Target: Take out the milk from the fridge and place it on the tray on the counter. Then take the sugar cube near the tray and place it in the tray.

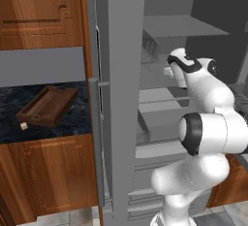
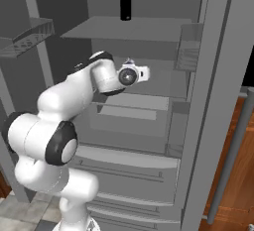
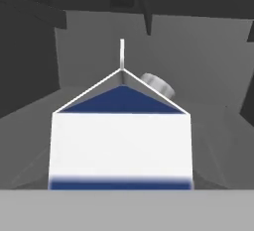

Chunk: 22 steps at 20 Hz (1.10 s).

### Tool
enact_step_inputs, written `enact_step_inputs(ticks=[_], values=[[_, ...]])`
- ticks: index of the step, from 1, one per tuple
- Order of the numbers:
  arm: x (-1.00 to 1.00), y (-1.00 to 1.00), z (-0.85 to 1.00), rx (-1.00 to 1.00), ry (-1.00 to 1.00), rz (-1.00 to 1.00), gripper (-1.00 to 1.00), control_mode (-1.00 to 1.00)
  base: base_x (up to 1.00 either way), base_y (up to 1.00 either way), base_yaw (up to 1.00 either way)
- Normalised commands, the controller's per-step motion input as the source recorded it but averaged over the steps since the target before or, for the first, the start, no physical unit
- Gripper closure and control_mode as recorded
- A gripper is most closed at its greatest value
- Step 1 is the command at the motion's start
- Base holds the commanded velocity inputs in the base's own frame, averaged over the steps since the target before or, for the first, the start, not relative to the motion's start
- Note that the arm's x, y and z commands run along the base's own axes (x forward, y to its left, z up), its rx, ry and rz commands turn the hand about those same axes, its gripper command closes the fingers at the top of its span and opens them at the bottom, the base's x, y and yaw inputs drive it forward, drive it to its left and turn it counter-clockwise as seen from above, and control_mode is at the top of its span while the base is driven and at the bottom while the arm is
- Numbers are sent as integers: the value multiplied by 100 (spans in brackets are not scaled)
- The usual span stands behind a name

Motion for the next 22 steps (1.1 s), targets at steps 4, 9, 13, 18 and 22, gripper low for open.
enact_step_inputs(ticks=[4, 9, 13, 18, 22], values=[[-100, 19, 51, 17, 0, 0, 100, -100, 0, 0, 0], [-100, 0, 56, 11, 1, 0, 100, -100, 0, 0, 0], [-100, 1, 74, 1, 2, 0, 100, -100, 0, 0, 0], [-100, 0, 65, 0, 0, 0, 100, -100, 0, 0, 0], [-100, 0, 14, 2, 0, 0, 100, -100, 0, 0, 0]])
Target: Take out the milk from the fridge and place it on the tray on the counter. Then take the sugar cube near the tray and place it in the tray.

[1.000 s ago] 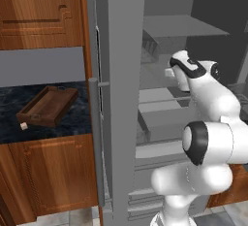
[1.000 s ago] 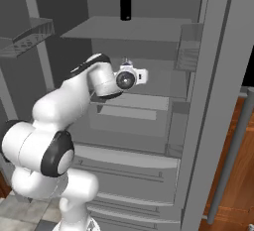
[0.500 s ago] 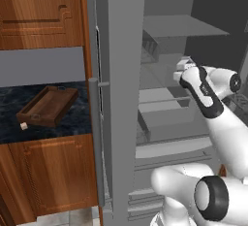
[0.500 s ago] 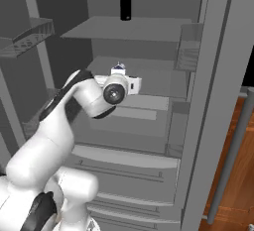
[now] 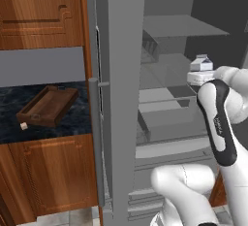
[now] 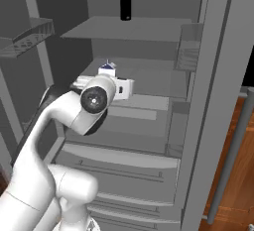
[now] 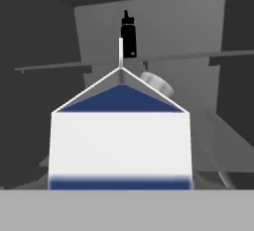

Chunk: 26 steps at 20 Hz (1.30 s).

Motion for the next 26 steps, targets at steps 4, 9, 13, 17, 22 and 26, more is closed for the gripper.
enact_step_inputs(ticks=[4, 9, 13, 17, 22, 26], values=[[-100, 0, 0, 6, 0, 0, 100, -100, 0, 0, 0], [-100, 0, 17, 7, 6, 0, 100, -100, 0, 0, 0], [-100, 0, 45, 5, 11, 0, 100, -100, 0, 0, 0], [-95, 11, 45, 2, 4, 0, 100, -100, 0, 0, 0], [-100, 36, 32, 0, -3, 2, 100, -100, 0, 0, 0], [-25, 12, 7, 0, -2, 1, 100, 100, -75, 37, 4]])
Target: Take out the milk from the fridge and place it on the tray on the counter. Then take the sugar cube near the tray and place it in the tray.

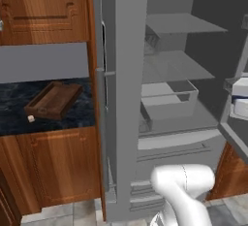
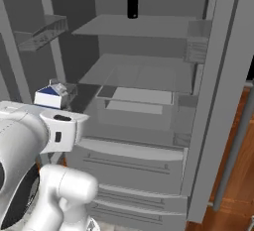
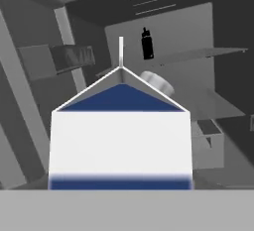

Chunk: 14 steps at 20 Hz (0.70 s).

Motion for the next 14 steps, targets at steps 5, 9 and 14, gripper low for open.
enact_step_inputs(ticks=[5, 9, 14], values=[[0, 0, 0, 0, 0, 0, 100, 100, -100, 72, 3], [0, 0, 0, 0, 0, 0, 100, 100, -56, 100, 0], [0, 0, 0, 0, 0, 0, 100, 100, 31, 100, -1]])
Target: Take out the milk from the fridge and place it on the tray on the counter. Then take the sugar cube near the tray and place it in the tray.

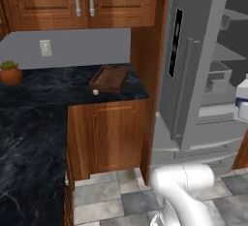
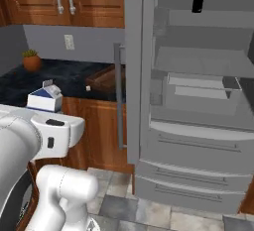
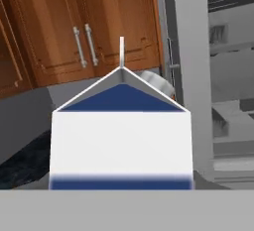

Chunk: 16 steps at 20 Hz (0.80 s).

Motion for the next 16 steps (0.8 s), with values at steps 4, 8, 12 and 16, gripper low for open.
enact_step_inputs(ticks=[4, 8, 12, 16], values=[[0, 0, 0, 0, 0, 0, 100, 100, 86, 100, 0], [0, 0, 0, 0, 0, 0, 100, 100, 100, 44, 0], [0, 0, 0, 0, 0, 0, 100, 100, 97, 0, 0], [0, 0, 0, 0, 0, 0, 100, 100, 88, -27, 0]])
